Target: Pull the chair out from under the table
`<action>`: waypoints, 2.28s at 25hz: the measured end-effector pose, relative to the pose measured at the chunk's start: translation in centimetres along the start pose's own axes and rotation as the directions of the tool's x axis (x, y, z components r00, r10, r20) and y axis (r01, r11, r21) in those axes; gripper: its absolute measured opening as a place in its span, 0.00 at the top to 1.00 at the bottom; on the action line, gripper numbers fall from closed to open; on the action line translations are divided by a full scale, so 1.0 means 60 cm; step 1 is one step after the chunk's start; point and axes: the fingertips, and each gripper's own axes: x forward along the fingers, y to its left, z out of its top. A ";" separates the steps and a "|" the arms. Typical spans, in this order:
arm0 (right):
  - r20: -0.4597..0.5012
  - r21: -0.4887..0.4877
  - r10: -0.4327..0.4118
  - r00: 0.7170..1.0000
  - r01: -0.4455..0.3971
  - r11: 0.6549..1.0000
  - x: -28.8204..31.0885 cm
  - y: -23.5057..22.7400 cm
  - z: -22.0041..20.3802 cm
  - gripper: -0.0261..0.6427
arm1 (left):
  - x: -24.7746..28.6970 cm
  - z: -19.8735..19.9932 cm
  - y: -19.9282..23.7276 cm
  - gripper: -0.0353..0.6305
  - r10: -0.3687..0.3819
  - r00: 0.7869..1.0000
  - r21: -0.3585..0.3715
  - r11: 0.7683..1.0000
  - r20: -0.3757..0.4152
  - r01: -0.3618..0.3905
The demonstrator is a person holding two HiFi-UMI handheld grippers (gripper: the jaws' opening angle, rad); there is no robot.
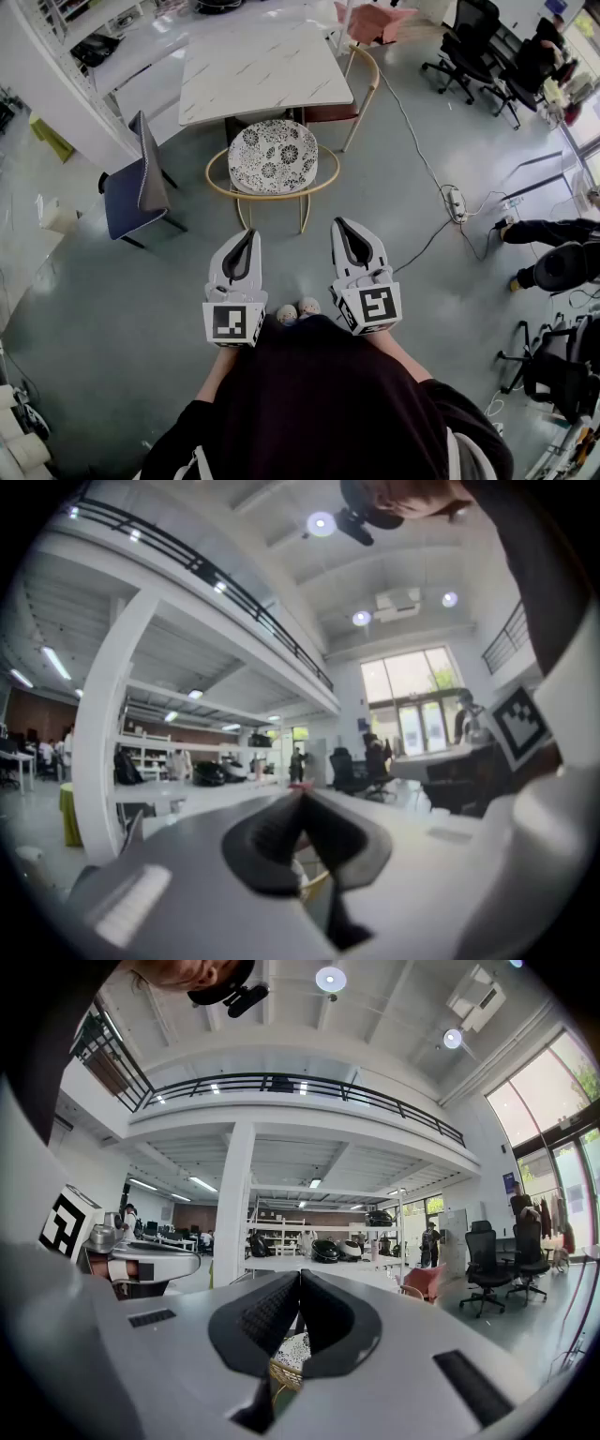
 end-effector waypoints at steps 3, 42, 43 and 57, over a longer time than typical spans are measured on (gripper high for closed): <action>-0.003 0.011 -0.001 1.000 0.001 1.000 0.002 -0.001 -0.005 0.93 | 0.003 -0.010 0.002 0.94 -0.002 1.000 0.000 1.000 -0.018 0.002; -0.512 0.010 0.389 0.766 -0.447 0.894 0.310 -0.117 -0.349 0.92 | 0.289 -0.338 0.139 0.93 -0.117 0.878 -0.058 0.993 -0.464 0.101; -0.527 0.009 0.389 0.756 -0.453 0.892 0.311 -0.115 -0.359 0.92 | 0.289 -0.348 0.141 0.93 -0.131 0.869 -0.062 0.991 -0.476 0.116; -0.686 -0.001 0.344 0.641 -0.474 0.881 0.319 -0.113 -0.463 0.82 | 0.272 -0.475 0.151 0.72 -0.304 0.696 -0.126 0.947 -0.650 0.295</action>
